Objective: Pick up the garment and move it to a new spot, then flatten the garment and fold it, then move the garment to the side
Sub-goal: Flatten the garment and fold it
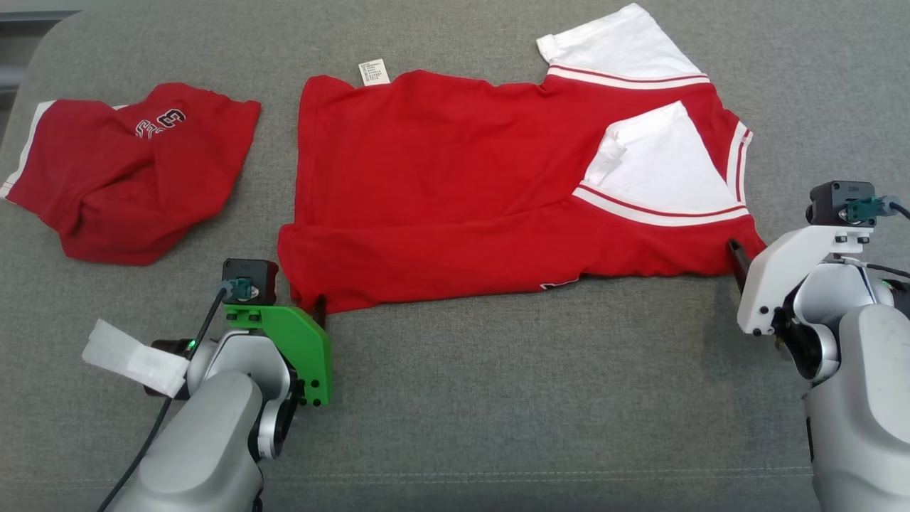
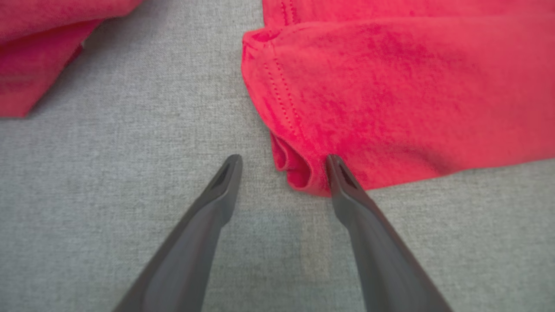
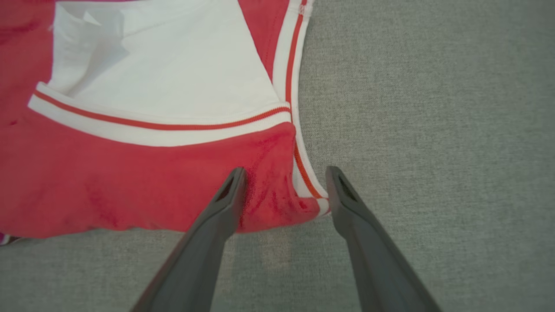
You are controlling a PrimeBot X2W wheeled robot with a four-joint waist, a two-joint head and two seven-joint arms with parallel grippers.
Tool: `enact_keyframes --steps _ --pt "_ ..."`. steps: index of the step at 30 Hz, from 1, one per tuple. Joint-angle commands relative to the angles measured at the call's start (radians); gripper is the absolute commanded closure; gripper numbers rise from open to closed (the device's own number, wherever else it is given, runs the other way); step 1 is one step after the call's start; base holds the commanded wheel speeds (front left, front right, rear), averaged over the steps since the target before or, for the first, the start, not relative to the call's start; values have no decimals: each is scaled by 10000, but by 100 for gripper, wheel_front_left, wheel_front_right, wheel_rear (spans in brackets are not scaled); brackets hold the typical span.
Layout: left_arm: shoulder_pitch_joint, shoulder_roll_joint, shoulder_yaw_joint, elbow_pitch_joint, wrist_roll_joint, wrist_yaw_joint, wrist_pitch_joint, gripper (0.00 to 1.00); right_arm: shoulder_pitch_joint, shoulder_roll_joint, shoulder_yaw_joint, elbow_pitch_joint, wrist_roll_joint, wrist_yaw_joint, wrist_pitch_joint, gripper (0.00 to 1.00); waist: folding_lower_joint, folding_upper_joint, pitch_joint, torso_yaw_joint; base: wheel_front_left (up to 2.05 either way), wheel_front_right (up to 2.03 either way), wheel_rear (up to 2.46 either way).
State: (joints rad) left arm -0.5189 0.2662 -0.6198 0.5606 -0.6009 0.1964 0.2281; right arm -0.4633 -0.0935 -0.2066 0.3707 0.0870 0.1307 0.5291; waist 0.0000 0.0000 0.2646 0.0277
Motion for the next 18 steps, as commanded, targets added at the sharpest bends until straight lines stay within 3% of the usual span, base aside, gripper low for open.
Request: enact_keyframes --steps 1,12,14,15,17,18 --pt "195 26 -62 119 -69 41 120 0 247 -95 41 -261 23 -1 138 5 0 0 -41 -8 0 0 0" --pt "216 154 -69 -134 -204 49 245 0 507 -180 260 -1291 329 0 678 15 0 0 99 -151 0 0 0" --pt "102 130 -104 -117 -194 45 317 0 368 -188 348 -1208 259 -1 613 22 0 0 196 -158 0 0 0" --pt "63 112 -120 -103 -203 25 351 4 310 -197 385 -1117 248 -1 611 43 0 0 244 -155 0 0 0" --pt "1 77 -151 -75 -232 -24 428 56 242 -237 483 -976 187 0 680 65 0 0 297 -138 0 0 0" --pt "-18 56 -181 -45 -251 -48 476 97 216 -244 527 -886 173 -1 764 95 0 0 308 -129 0 0 0"
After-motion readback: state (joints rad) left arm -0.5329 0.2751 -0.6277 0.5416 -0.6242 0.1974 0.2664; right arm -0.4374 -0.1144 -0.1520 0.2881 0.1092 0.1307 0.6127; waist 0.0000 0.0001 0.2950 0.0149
